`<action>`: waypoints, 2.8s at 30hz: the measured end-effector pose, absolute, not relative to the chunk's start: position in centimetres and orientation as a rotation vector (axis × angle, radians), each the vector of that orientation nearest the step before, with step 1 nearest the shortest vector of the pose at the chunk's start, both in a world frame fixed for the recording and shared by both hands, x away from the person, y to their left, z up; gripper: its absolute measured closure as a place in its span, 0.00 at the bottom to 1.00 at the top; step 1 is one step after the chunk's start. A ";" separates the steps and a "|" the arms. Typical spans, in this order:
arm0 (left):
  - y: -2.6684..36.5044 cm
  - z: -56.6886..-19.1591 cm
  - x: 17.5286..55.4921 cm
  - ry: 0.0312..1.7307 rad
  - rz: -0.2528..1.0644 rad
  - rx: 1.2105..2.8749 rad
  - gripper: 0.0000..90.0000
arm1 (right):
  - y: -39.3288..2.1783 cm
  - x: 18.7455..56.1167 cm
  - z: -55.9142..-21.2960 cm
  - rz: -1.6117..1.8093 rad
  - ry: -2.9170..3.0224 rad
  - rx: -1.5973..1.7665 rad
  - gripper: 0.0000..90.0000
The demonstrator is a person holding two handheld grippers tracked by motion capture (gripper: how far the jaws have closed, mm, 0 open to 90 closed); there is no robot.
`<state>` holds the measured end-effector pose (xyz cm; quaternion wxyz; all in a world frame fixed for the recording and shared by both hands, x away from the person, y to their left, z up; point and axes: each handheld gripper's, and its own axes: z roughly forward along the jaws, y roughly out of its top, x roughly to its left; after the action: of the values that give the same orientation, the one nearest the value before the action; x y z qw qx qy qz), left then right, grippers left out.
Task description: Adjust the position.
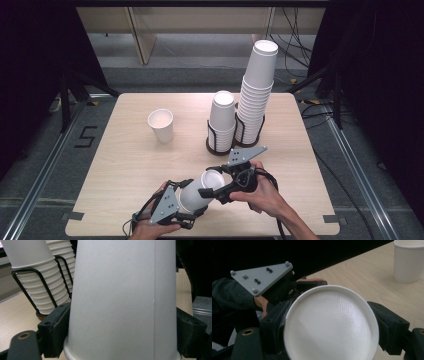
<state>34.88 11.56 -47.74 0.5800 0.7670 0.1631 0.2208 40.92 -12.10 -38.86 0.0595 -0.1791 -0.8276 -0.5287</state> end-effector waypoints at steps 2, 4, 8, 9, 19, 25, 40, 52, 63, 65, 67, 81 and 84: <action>11.5 -47.7 34.8 0.375 0.506 1.802 0.17 | -12.1 40.9 -38.8 -1.575 -2.515 -0.524 0.26; 11.5 -47.8 34.8 0.366 0.504 1.808 0.17 | -12.2 40.9 -38.7 -1.561 -2.536 -0.508 0.26; 11.6 -47.7 34.8 0.362 0.485 1.837 0.17 | -12.2 40.8 -38.7 -1.518 -2.557 -0.482 0.26; 11.6 -47.7 34.8 0.360 0.481 1.839 0.17 | -12.2 40.8 -38.7 -1.518 -2.566 -0.467 0.26; 11.5 -47.7 34.8 0.338 0.470 1.859 0.18 | -12.3 40.8 -38.6 -1.460 -2.591 -0.433 0.25; 11.6 -47.7 34.8 0.342 0.468 1.836 0.17 | -12.4 40.9 -38.6 -1.466 -2.580 -0.431 0.27; 11.7 -47.7 34.8 0.398 0.413 1.660 0.09 | -13.7 42.2 -38.9 -1.570 -2.388 -0.521 0.28; 12.0 -47.2 34.8 0.396 0.408 1.662 0.17 | -14.2 42.6 -39.1 -1.593 -2.315 -0.558 0.28; 11.9 -47.0 34.7 0.361 0.417 1.744 0.21 | -14.1 42.4 -38.7 -1.553 -2.442 -0.478 0.23; 11.8 -47.1 34.8 0.354 0.415 1.749 0.21 | -14.1 42.3 -38.7 -1.542 -2.467 -0.473 0.21; 11.7 -47.4 34.8 0.356 0.396 1.789 0.21 | -14.0 42.1 -38.4 -1.504 -2.529 -0.433 0.19; 11.6 -47.4 34.9 0.320 0.367 1.883 0.22 | -12.8 41.0 -36.4 -1.250 -2.827 -0.203 0.22; 11.5 -47.5 34.9 0.312 0.366 1.899 0.22 | -12.2 40.7 -36.0 -1.154 -2.894 -0.138 0.22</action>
<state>34.87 11.49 -47.53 0.5573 0.8049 0.1322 0.1551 40.66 -12.22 -35.95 0.0112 -0.0443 -0.9279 -0.3700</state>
